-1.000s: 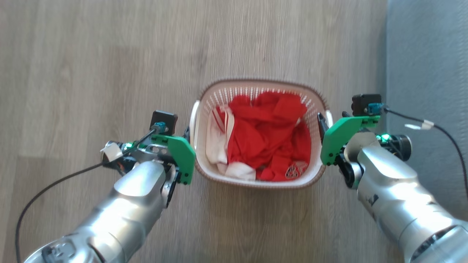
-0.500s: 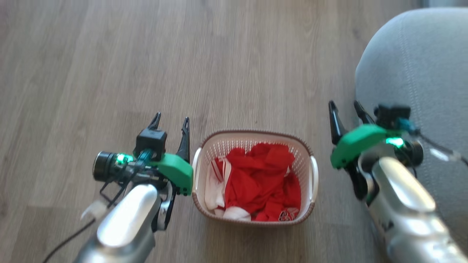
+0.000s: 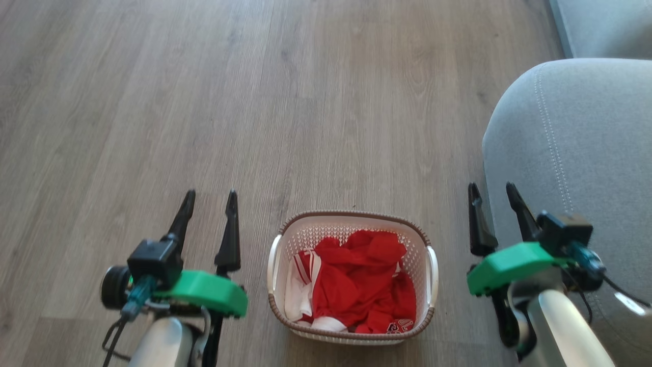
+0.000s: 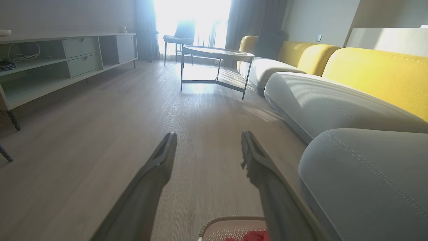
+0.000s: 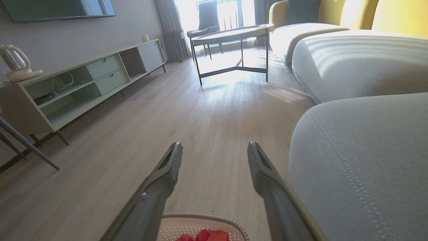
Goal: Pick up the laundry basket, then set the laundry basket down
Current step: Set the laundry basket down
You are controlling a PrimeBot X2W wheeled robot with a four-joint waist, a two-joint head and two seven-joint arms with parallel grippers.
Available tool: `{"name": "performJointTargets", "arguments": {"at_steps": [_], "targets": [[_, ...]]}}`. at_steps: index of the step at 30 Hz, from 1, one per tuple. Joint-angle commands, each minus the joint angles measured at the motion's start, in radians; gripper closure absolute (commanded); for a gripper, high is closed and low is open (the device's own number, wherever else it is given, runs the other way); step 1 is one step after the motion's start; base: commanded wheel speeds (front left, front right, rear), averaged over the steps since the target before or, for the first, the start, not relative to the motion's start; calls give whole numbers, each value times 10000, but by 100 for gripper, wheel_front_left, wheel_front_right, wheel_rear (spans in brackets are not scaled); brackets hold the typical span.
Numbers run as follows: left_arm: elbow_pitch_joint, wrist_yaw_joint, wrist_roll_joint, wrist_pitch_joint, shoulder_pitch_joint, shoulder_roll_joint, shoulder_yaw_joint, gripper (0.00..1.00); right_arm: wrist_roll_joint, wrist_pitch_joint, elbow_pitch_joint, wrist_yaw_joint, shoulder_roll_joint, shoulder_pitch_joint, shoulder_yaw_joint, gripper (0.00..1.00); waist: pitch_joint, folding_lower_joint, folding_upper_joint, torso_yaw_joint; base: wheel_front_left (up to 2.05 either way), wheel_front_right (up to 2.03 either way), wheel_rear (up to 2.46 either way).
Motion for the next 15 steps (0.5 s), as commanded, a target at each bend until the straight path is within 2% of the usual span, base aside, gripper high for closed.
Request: {"name": "performJointTargets", "arguments": {"at_steps": [1, 3, 5, 15], "targets": [[-402, -331, 163, -91, -90, -15, 590, 0, 26, -133, -660, 67, 106, 177, 102, 0, -100, 1, 0, 0, 0, 0, 0], [-324, -756, 305, -91, 316, -106, 907, 0, 198, -133, -1227, 67, 108, 748, -151, 0, -227, 1, 0, -3, 0, 0, 0], [-310, -952, 340, -91, 513, -128, 1027, 0, 57, -133, -1505, 67, 109, 1106, -165, 0, -295, 1, 0, -7, 0, 0, 0], [-460, -1093, 180, -91, 1081, -139, 709, 0, -18, -133, -1937, 67, 111, 2096, -391, 0, -421, 1, 0, -148, 0, 0, 0]]}}
